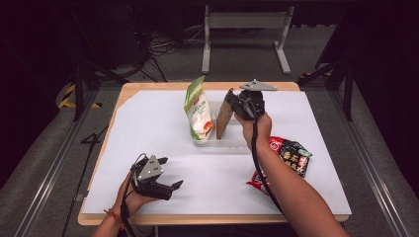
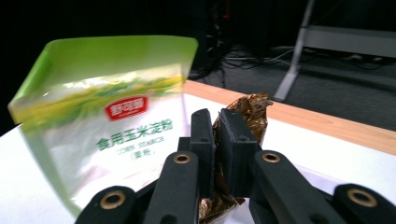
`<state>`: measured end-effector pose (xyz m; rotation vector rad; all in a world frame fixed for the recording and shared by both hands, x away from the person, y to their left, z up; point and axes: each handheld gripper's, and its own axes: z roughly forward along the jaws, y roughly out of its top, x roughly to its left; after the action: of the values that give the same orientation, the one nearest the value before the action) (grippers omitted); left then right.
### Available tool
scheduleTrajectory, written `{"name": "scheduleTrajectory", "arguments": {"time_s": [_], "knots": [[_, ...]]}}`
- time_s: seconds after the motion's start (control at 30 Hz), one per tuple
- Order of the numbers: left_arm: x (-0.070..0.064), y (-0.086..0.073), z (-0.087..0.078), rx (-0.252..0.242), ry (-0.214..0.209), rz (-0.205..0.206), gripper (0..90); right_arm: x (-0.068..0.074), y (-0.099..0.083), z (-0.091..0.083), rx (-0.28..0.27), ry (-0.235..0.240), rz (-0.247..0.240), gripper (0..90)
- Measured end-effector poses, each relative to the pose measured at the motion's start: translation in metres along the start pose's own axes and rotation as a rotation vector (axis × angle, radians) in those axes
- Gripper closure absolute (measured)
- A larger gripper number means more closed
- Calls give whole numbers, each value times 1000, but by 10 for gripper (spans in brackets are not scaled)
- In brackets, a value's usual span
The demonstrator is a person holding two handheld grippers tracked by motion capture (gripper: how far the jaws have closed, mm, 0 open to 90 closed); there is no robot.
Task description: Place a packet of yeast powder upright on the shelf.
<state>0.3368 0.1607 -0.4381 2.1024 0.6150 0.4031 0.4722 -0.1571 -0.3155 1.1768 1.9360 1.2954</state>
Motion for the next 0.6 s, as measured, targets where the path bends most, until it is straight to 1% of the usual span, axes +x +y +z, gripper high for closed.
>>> {"name": "scheduleTrajectory", "arguments": {"time_s": [0.07,0.13,0.2,0.27,0.37,0.47,0.5,0.6], "knots": [[1,0,0,1,2,2,91,0,-1,0,-2,5,-16,837],[1,-1,0,-2,4,0,91,-1,-2,-1,-1,19,-20,836],[2,-1,0,-1,2,0,91,-1,-3,-1,-6,47,-17,831],[2,-2,0,2,0,-3,92,-1,-5,-1,-5,55,-32,831],[3,-2,0,3,-3,-4,92,-1,-5,-2,0,80,-37,828],[4,-3,-1,3,-6,-6,96,-1,-6,-3,5,113,-49,826],[4,-4,-1,4,-8,-5,100,0,-7,-3,5,108,-58,824],[4,-4,0,11,-11,0,102,-1,-8,-5,9,127,-66,818]]}}
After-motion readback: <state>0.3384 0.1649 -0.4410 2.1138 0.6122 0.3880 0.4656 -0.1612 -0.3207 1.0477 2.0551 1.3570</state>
